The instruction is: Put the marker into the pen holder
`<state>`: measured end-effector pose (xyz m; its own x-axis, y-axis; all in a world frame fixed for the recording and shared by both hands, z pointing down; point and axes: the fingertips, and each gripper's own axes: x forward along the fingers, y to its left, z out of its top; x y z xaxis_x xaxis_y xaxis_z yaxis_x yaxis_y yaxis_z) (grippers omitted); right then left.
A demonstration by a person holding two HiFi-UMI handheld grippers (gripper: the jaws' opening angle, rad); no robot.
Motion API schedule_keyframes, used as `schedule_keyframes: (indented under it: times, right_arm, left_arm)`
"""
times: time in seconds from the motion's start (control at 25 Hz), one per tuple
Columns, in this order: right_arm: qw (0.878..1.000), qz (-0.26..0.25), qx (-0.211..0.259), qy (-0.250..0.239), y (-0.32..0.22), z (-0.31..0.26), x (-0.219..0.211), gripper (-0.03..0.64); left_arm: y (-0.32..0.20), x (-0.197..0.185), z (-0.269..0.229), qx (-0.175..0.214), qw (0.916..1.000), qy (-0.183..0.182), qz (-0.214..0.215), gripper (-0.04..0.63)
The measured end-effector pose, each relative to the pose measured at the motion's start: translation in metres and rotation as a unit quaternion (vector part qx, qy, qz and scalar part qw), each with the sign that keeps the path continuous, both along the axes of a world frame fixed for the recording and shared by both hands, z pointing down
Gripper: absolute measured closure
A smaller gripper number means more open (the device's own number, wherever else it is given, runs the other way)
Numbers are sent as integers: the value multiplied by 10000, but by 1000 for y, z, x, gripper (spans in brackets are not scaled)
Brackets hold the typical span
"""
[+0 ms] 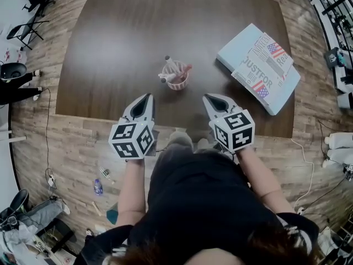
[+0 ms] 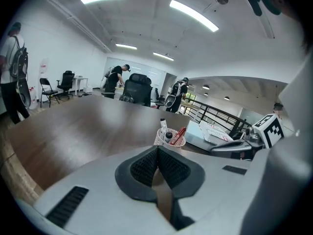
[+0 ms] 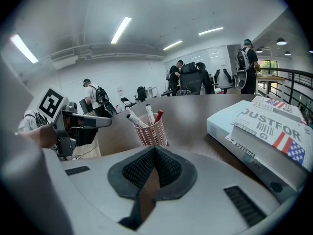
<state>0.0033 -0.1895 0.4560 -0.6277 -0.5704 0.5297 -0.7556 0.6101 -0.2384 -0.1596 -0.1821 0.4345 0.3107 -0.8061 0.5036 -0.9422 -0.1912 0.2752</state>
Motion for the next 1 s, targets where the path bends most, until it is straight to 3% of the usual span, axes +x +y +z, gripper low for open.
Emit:
schedule_keyframes:
  times: [1.0]
  right_arm:
    - [9999, 89, -10, 46, -9, 0, 5, 600]
  left_arm:
    - [-3, 11, 8, -158, 9995, 215, 158, 568]
